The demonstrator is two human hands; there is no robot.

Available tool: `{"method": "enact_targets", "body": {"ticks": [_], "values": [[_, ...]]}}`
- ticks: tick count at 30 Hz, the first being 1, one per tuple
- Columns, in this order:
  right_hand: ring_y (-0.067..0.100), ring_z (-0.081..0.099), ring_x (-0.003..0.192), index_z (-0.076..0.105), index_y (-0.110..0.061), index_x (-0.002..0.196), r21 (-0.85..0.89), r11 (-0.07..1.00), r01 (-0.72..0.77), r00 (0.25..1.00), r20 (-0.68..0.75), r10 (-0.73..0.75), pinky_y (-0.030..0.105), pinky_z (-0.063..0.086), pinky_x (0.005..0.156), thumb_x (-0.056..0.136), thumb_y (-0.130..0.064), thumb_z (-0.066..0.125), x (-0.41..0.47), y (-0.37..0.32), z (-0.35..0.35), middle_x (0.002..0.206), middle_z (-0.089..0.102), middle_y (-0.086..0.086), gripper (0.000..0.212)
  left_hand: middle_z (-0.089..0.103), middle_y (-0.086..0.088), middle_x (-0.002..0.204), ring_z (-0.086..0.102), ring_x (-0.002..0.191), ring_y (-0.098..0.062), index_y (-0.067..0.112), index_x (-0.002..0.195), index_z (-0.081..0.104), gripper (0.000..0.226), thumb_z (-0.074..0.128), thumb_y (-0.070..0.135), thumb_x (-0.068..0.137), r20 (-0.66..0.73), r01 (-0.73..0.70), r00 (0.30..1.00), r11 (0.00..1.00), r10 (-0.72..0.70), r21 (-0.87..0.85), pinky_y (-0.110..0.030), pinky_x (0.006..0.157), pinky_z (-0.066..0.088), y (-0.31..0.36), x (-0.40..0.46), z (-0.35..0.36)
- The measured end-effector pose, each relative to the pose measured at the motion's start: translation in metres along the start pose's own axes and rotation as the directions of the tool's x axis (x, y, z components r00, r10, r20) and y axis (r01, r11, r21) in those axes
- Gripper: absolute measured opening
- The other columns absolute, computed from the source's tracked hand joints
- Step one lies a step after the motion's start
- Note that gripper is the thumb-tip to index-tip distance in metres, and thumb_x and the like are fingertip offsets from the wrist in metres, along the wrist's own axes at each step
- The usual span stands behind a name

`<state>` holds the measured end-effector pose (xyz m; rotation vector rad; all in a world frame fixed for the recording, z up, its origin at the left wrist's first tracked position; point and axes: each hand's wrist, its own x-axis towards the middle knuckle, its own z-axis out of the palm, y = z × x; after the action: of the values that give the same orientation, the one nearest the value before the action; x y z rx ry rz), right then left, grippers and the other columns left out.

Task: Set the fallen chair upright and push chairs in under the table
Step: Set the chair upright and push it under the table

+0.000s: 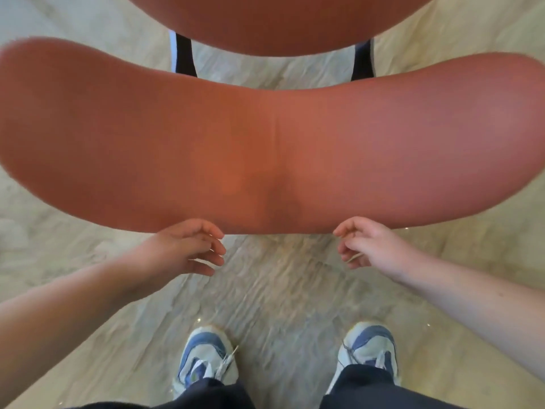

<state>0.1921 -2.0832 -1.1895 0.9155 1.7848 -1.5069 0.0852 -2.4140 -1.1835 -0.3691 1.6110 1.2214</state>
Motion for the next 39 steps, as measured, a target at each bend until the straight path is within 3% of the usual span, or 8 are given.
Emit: {"method": "enact_targets", "body": {"ticks": [5, 9, 12, 15, 20, 25, 31, 39], "values": [[0.021, 0.061, 0.071, 0.060, -0.007, 0.099, 0.178, 0.971, -0.157, 0.987, 0.010, 0.158, 0.037, 0.053, 0.066, 0.097, 0.004, 0.048, 0.017, 0.032, 0.010, 0.083, 0.064, 0.011, 0.017, 0.075, -0.018, 0.093, 0.076, 0.084, -0.031, -0.001, 0.105, 0.065, 0.018, 0.048, -0.006, 0.105, 0.010, 0.165, 0.986, 0.949, -0.168, -0.268, -0.042, 0.076, 0.063, -0.033, 0.026, 0.017], [0.026, 0.067, 0.093, 0.060, -0.007, 0.102, 0.677, 0.711, -0.190, 0.965, -0.006, 0.263, 0.042, 0.056, 0.086, 0.097, 0.005, 0.051, 0.033, 0.053, 0.014, 0.097, 0.067, 0.012, 0.015, 0.067, -0.025, 0.123, 0.070, 0.109, -0.031, -0.006, 0.120, 0.058, 0.016, 0.050, -0.003, 0.106, -0.088, 0.126, 0.971, 0.791, -0.222, -0.598, -0.039, 0.089, 0.059, -0.050, 0.054, 0.029], [0.023, 0.066, 0.105, 0.062, -0.013, 0.106, 0.819, 0.568, -0.082, 0.981, -0.035, 0.192, 0.040, 0.052, 0.096, 0.094, 0.008, 0.052, 0.047, 0.054, 0.008, 0.099, 0.073, 0.004, 0.026, 0.069, -0.012, 0.125, 0.068, 0.115, -0.023, 0.003, 0.125, 0.059, 0.026, 0.051, -0.008, 0.104, -0.135, 0.007, 0.981, 0.717, -0.140, -0.697, -0.035, 0.097, 0.060, -0.056, 0.068, 0.023], [0.019, 0.066, 0.105, 0.063, -0.013, 0.105, 0.844, 0.531, -0.074, 0.987, -0.013, 0.158, 0.040, 0.046, 0.105, 0.094, 0.008, 0.053, 0.052, 0.054, 0.008, 0.089, 0.079, -0.001, 0.026, 0.076, -0.005, 0.119, 0.069, 0.116, -0.020, 0.008, 0.121, 0.064, 0.033, 0.052, -0.014, 0.099, -0.185, -0.061, 0.976, 0.684, -0.110, -0.727, -0.039, 0.104, 0.054, -0.056, 0.076, 0.016], [0.016, 0.065, 0.107, 0.062, -0.013, 0.109, 0.878, 0.476, -0.042, 0.984, -0.045, 0.171, 0.041, 0.044, 0.107, 0.094, 0.009, 0.055, 0.056, 0.050, 0.013, 0.102, 0.076, 0.001, 0.028, 0.080, -0.006, 0.118, 0.070, 0.116, -0.022, 0.007, 0.119, 0.066, 0.034, 0.056, -0.016, 0.096, -0.208, -0.064, 0.968, 0.663, -0.140, -0.746, -0.036, 0.087, 0.062, -0.057, 0.080, 0.013], [0.017, 0.064, 0.106, 0.060, -0.016, 0.108, 0.868, 0.496, 0.004, 0.981, -0.100, 0.168, 0.042, 0.043, 0.108, 0.095, 0.009, 0.054, 0.037, 0.032, 0.015, 0.108, 0.069, 0.003, 0.029, 0.074, -0.008, 0.125, 0.070, 0.114, -0.022, 0.006, 0.116, 0.064, 0.029, 0.058, -0.015, 0.097, -0.257, -0.097, 0.957, 0.689, -0.134, -0.718, -0.039, 0.100, 0.058, -0.046, 0.063, 0.016], [0.020, 0.066, 0.110, 0.060, -0.018, 0.109, 0.849, 0.528, 0.027, 0.975, -0.138, 0.172, 0.040, 0.046, 0.105, 0.094, 0.004, 0.060, -0.026, -0.022, -0.001, 0.110, 0.071, 0.003, 0.027, 0.072, -0.008, 0.131, 0.078, 0.104, -0.018, 0.007, 0.121, 0.062, 0.028, 0.059, -0.010, 0.099, -0.278, -0.107, 0.955, 0.749, -0.107, -0.654, -0.030, 0.080, 0.064, 0.011, -0.006, 0.014], [0.026, 0.061, 0.120, 0.053, -0.013, 0.126, 0.779, 0.624, 0.060, 0.959, -0.219, 0.181, 0.038, 0.047, 0.103, 0.097, -0.005, 0.063, -0.115, -0.148, -0.038, 0.131, 0.063, 0.008, 0.032, 0.064, -0.018, 0.142, 0.066, 0.119, -0.028, 0.004, 0.124, 0.059, 0.020, 0.062, 0.003, 0.104, -0.340, -0.134, 0.937, 0.809, -0.085, -0.572, -0.038, 0.101, 0.052, 0.136, -0.112, 0.018]]}}
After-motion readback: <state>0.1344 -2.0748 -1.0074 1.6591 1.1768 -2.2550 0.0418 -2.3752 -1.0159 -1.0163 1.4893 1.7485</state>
